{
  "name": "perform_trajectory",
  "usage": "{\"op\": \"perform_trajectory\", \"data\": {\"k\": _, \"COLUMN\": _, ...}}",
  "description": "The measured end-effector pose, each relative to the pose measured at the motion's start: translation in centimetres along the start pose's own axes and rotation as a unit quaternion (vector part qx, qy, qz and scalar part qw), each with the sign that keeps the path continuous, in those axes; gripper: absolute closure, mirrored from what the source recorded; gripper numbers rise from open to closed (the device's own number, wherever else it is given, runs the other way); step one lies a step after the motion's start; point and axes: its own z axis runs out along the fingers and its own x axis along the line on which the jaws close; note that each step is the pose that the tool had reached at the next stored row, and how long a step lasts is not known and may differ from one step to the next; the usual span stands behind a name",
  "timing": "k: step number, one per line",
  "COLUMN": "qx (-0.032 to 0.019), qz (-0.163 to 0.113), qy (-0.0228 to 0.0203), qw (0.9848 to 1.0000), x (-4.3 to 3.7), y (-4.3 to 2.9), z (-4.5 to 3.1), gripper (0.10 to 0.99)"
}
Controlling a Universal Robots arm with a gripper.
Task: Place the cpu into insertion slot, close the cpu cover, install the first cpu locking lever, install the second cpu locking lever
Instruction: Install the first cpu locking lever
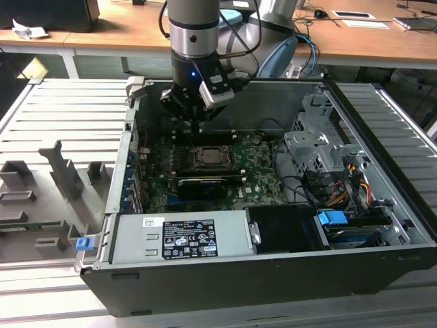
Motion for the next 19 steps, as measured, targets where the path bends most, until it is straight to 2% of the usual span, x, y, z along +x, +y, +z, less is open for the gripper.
{"op": "perform_trajectory", "data": {"k": 16, "qx": -0.0002, "qz": -0.006, "qy": -0.0018, "qw": 1.0, "x": 1.47, "y": -0.14, "z": 0.03, "gripper": 0.98}}
{"op": "perform_trajectory", "data": {"k": 19, "qx": -0.0005, "qz": -0.014, "qy": -0.0018, "qw": 0.9999, "x": 1.72, "y": -0.18, "z": 0.06, "gripper": 0.98}}
